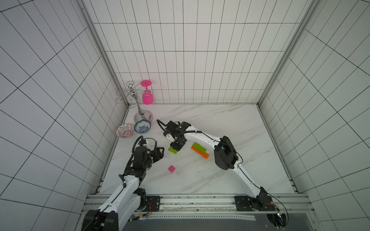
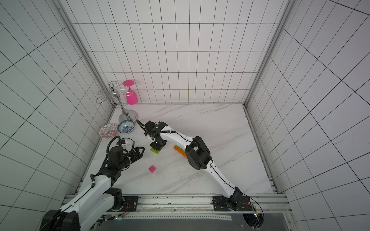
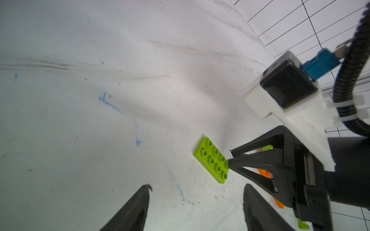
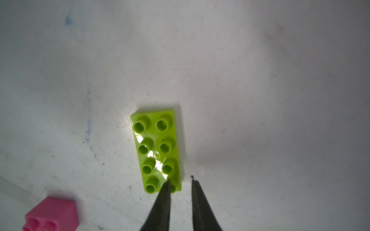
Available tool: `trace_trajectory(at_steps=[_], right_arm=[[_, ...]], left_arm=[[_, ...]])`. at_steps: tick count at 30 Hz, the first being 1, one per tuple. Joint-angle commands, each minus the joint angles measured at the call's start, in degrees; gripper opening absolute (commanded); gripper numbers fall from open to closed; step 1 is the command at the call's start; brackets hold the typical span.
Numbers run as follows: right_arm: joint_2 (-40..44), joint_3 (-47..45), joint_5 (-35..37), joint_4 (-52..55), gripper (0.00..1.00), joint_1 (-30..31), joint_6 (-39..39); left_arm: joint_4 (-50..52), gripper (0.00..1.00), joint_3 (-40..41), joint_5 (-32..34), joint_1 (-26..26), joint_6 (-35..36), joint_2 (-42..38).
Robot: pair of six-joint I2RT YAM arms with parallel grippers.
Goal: Assemble a small pinwheel with lego
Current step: Pick up the lego brick from the center of the board.
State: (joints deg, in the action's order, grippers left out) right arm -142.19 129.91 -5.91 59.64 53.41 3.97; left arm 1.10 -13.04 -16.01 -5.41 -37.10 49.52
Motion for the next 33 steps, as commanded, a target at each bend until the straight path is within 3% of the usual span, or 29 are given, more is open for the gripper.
trace_trajectory(at_steps=[1,11,27,33], right_arm=[[-1.33,2.98,-1.5,2.61,0.21,0.11,1.47],[-2.91,2.96,-2.49,3.3,0.21,0.11,1.31],[-7.19,6.15,3.62,6.28,0.16,0.72,4.27],[-7.25,6.29,3.11,6.66,0.11,0.91,4.17]], left_arm=[[-0.57,0.75,-0.48,0.11,0.3,0.0,-0.38],[-0.92,0.75,-0.44,0.35,0.3,0.11,-0.15],[-0.98,0.75,-0.68,-0.05,0.29,0.32,0.1],[-1.1,0.75,-0.65,-0.14,0.27,0.37,0.13]])
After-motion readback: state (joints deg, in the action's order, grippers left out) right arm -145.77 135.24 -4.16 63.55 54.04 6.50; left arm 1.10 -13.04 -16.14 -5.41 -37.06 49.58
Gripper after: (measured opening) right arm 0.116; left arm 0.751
